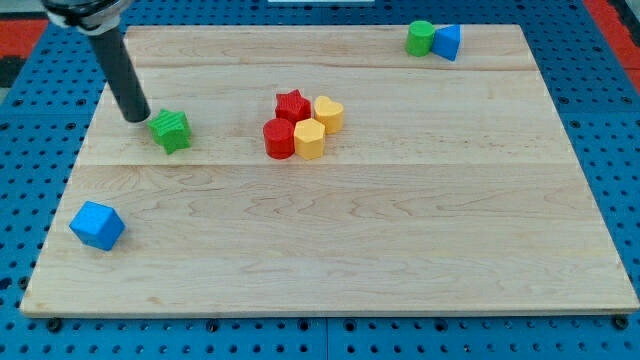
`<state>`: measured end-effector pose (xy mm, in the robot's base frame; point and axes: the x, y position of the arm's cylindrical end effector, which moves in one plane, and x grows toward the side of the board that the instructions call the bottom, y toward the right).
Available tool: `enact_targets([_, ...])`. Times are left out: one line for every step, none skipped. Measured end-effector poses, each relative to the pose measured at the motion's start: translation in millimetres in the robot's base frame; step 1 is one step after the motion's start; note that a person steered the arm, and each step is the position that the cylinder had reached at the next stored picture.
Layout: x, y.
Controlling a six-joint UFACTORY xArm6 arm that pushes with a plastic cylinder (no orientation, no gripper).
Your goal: Push the green star close to red blocks
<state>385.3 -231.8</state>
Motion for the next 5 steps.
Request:
enact_targets([37.1,6.3])
enact_targets([-24.2,48.9])
enact_targets([-61.7,104.5])
enact_targets([-56.2,66.6])
enact_targets([-20.0,79.3])
